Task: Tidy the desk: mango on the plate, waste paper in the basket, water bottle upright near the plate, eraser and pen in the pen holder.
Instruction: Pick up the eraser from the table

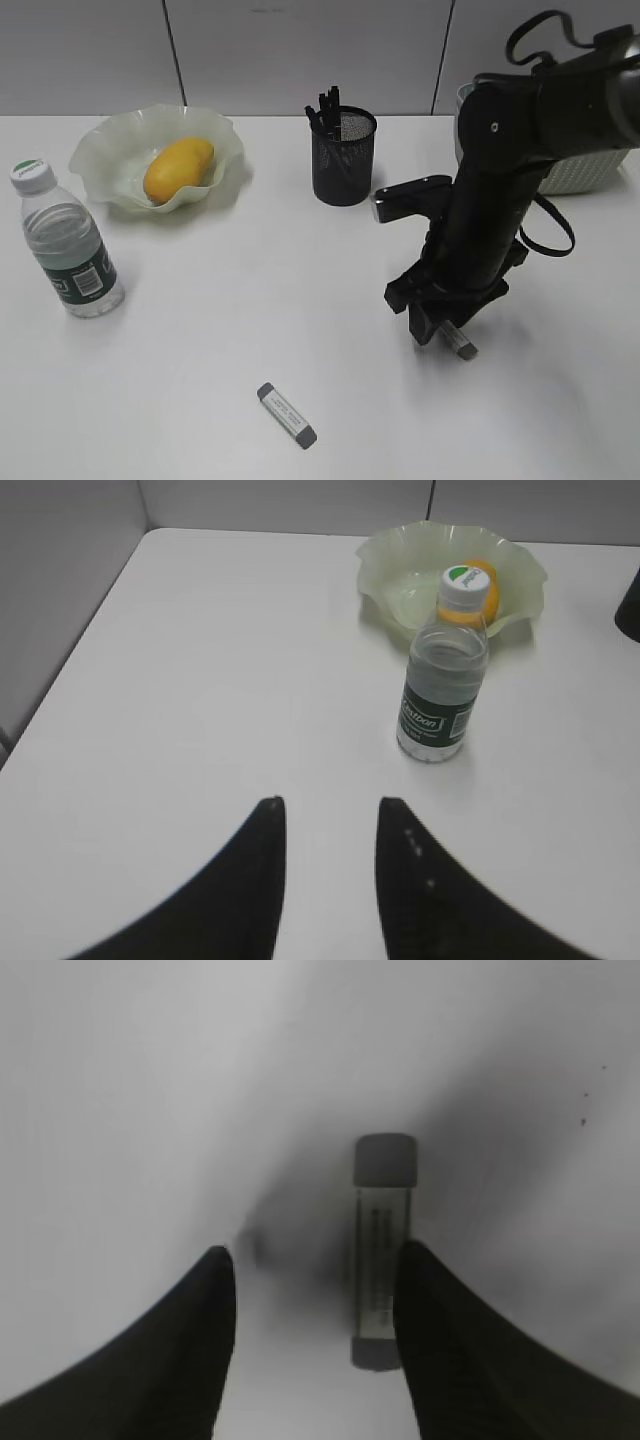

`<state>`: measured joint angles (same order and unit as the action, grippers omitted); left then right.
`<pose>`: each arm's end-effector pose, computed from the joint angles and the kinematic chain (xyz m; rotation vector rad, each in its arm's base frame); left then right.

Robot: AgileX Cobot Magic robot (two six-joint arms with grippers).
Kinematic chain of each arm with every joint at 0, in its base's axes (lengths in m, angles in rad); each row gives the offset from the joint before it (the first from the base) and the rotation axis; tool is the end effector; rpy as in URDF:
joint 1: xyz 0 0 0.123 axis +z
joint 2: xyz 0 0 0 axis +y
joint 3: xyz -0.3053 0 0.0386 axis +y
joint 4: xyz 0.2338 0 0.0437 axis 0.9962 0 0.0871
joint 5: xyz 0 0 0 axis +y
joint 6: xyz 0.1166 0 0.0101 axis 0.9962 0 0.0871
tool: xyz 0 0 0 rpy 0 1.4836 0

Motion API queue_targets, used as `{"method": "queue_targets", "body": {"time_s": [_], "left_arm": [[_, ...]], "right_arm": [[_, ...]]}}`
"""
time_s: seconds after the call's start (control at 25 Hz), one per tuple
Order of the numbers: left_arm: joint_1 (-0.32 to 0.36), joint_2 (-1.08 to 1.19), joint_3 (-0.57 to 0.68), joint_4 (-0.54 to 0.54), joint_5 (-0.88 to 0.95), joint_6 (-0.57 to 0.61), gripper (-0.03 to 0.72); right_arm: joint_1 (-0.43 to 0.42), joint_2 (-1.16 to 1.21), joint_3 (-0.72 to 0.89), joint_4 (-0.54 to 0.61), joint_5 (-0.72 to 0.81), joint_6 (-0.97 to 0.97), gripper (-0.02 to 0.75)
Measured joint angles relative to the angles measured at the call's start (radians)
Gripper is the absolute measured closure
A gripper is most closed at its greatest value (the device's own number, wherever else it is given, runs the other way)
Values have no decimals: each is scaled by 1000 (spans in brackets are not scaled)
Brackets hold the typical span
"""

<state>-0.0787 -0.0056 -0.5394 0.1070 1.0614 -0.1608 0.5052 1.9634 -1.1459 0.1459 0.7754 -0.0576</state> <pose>-0.0213 0.0126 0.2701 -0.0897 1.9937 -0.0272 0.3026 0.1810 0.1335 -0.7087 3.0142 0.1817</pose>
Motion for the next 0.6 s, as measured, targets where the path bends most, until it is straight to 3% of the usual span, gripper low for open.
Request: {"method": "queue_targets", "body": {"time_s": [0.24,0.32,0.48,0.6], "left_arm": [[0,0,0,0,0,0,454],[0,0,0,0,0,0,454],[0,0,0,0,0,0,454],[0,-1,0,0,0,0,454]], "right_arm": [[1,69,-9,-78,-16,32,337],[1,75,-10,-96,-42,33,388],[1,81,-12,-122,-77,33,575],[1,73,-12,-130,-138,25,573]]}}
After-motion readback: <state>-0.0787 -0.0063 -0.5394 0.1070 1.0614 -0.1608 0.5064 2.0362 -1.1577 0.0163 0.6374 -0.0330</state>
